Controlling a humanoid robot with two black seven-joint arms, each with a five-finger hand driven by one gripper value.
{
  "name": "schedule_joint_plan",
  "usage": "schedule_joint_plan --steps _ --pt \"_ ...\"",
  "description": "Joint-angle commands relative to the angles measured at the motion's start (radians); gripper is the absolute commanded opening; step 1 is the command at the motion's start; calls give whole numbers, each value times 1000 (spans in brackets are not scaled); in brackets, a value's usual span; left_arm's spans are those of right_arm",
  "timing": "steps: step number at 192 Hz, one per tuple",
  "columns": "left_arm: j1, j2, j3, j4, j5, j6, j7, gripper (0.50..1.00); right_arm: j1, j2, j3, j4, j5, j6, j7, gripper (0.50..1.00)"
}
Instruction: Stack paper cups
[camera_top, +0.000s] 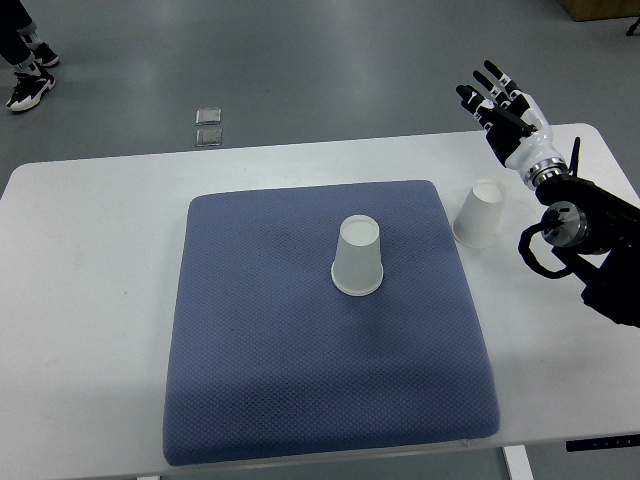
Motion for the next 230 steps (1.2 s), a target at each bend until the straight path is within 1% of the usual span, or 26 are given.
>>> schedule_joint_plan --steps 1,18,49,66,90,109,121,153,176,207,223,230 --pt "0 0 0 0 0 0 0 1000 22 -18 -2 0 0 0 -5 913" --pt "0 0 0 0 0 0 0 1000 40 -73 -3 0 -2 2 -8 913" --pt "0 0 0 0 0 0 0 1000 79 -110 -22 2 -18 2 -9 913" --pt "0 0 0 0 0 0 0 1000 94 -173 -31 3 -38 5 -12 913" --pt "0 0 0 0 0 0 0 1000 129 -221 -57 5 -127 12 -12 911" --pt "0 0 0 0 0 0 0 1000 155 -304 -69 46 -152 17 -12 911" --pt "0 0 0 0 0 0 0 1000 187 -353 -97 63 -169 20 -12 911" --pt "0 0 0 0 0 0 0 1000 310 -411 -227 64 -268 52 -14 911" --pt "0 0 0 0 0 0 0 1000 368 -469 -295 80 -380 117 -14 911" --pt "0 0 0 0 0 0 0 1000 401 -521 -348 106 -687 259 -14 909" --pt "0 0 0 0 0 0 0 1000 410 -555 -350 155 -876 350 -11 909" --pt "0 0 0 0 0 0 0 1000 416 -569 -350 184 -948 371 -11 911"
